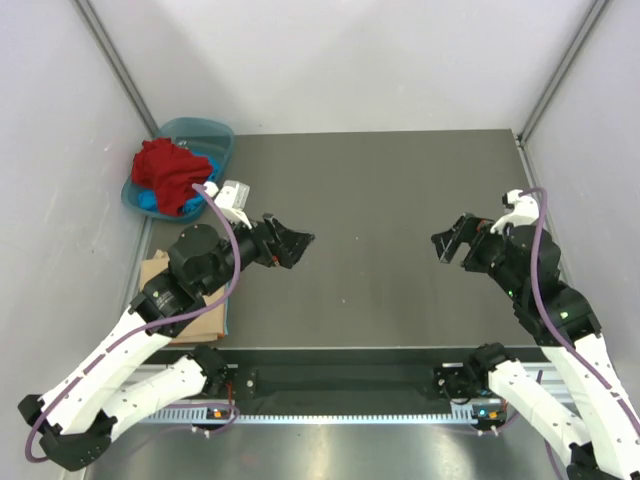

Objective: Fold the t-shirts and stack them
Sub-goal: Grab the tshirt from the pile

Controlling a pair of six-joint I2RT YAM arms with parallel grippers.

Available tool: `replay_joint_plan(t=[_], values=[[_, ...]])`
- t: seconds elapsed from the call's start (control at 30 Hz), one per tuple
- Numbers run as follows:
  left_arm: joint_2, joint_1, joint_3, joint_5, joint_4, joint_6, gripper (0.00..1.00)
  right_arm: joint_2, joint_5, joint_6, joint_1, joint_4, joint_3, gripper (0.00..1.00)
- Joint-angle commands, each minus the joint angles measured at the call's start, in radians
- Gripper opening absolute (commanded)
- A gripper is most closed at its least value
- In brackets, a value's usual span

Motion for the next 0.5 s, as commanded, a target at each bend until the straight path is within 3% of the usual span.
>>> replay_joint_plan(t=[0.0, 0.1, 0.23, 0.33, 0.37, 0.47], values=[[0.013, -0.002, 0.008, -0.041, 0.047, -0.002, 0.96, -0.004, 0.010, -0.009, 0.010, 0.006, 0.048, 1.00], [0.074, -0.002, 0.020, -0.180, 0.043, 0.040, 0.96, -0.024, 0.010, -0.009, 0.013, 0.021, 0.030, 1.00], [0.290, 0.013, 0.098, -0.366, 0.012, 0.073, 0.97, -0.059, 0.017, -0.023, 0.012, 0.032, 0.008, 1.00], [0.485, 0.108, 0.292, -0.391, -0.065, 0.076, 0.91, -0.107, 0.022, -0.029, 0.013, 0.041, -0.016, 1.00], [0.526, 0.189, 0.332, -0.388, -0.089, 0.062, 0.85, -0.122, 0.013, -0.041, 0.012, 0.046, -0.022, 0.99], [0.639, 0.345, 0.397, -0.360, -0.073, -0.019, 0.82, -0.125, -0.024, -0.046, 0.013, 0.043, -0.016, 1.00]])
